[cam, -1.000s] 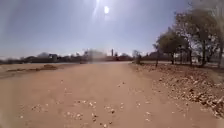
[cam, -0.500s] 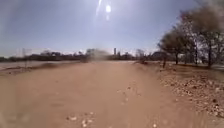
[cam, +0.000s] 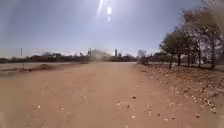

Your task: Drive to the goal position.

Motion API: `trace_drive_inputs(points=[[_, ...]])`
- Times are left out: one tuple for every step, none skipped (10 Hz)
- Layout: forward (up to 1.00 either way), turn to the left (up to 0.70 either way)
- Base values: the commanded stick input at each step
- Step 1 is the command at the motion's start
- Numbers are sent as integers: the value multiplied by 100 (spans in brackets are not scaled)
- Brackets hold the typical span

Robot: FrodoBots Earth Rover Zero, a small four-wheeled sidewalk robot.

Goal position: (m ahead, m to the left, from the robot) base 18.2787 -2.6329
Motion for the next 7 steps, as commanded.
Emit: trace_drive_inputs(points=[[100,0],[100,0],[100,0],[100,0],[100,0],[100,0],[100,0]])
